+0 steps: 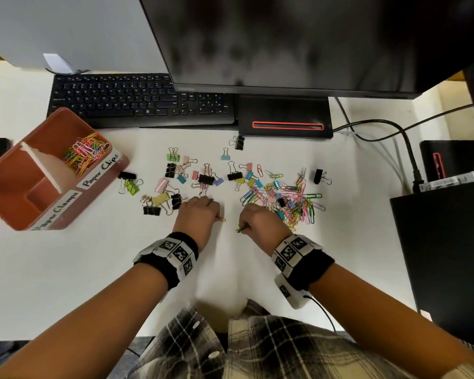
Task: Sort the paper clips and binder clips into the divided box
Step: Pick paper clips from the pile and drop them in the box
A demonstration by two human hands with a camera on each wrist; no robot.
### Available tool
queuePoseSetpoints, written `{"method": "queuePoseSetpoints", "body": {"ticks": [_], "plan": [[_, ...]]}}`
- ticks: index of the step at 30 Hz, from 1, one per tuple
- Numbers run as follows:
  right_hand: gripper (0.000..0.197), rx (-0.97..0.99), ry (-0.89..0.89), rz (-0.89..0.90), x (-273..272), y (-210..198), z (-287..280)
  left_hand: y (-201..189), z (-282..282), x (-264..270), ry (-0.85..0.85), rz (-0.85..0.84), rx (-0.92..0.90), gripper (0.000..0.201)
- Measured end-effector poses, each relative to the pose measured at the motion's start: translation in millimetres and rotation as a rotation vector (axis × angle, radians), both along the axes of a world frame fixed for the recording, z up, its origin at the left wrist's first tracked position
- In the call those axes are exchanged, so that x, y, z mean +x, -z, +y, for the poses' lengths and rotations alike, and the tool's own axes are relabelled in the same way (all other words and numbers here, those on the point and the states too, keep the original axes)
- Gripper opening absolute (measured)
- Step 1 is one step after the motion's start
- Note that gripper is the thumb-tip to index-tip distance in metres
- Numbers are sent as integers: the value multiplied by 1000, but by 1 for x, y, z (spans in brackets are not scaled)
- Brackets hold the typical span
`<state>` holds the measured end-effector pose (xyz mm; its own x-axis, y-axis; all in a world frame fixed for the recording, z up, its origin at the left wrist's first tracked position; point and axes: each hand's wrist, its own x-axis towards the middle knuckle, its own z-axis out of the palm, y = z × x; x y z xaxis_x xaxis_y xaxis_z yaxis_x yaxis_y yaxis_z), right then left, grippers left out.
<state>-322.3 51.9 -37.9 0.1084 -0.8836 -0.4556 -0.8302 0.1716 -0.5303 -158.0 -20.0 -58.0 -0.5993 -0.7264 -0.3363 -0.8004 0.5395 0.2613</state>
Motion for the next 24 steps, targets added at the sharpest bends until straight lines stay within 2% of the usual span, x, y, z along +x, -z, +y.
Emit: {"method": "queuePoseSetpoints", "body": {"ticks": [5,8,12,14,17,20,24], "plan": [[10,53,56,13,4,-2,-7,5,6,4,65,-50,-30,26],[14,93,55,62,7,-4,-12,2,6,5,72,60,-20,25],[19,147,19,145,14,-5,-16,-16,5,19,80,226,8,13],[20,191,-5,163,18,-8,-18,-29,2,34,-2,342,44,13],[19,218,-31,134,27,-23,-29,-54,-12,69,-165,425,95,10],[17,76,-12,66,52,-51,-59,-80,-47,116,-307,439,17,10],[13,-176,53,-82,112,-87,-125,-103,-106,163,-477,363,-93,11]]}}
